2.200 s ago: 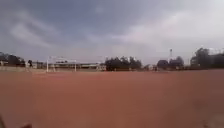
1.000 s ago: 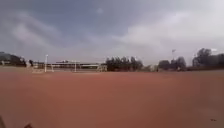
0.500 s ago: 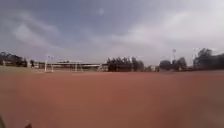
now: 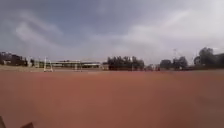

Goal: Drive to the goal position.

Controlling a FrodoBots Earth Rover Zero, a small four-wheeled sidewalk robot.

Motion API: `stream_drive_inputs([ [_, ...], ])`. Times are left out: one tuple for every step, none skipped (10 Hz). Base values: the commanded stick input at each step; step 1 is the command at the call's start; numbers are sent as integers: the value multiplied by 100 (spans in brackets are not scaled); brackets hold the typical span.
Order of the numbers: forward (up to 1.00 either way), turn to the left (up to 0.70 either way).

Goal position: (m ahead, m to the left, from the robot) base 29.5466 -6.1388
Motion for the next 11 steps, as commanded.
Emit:
stream_drive_inputs([
  [70,0],
  [70,0],
  [70,0],
  [70,0],
  [70,0],
  [70,0],
  [70,0],
  [70,0],
  [70,0],
  [70,0],
  [70,0],
])
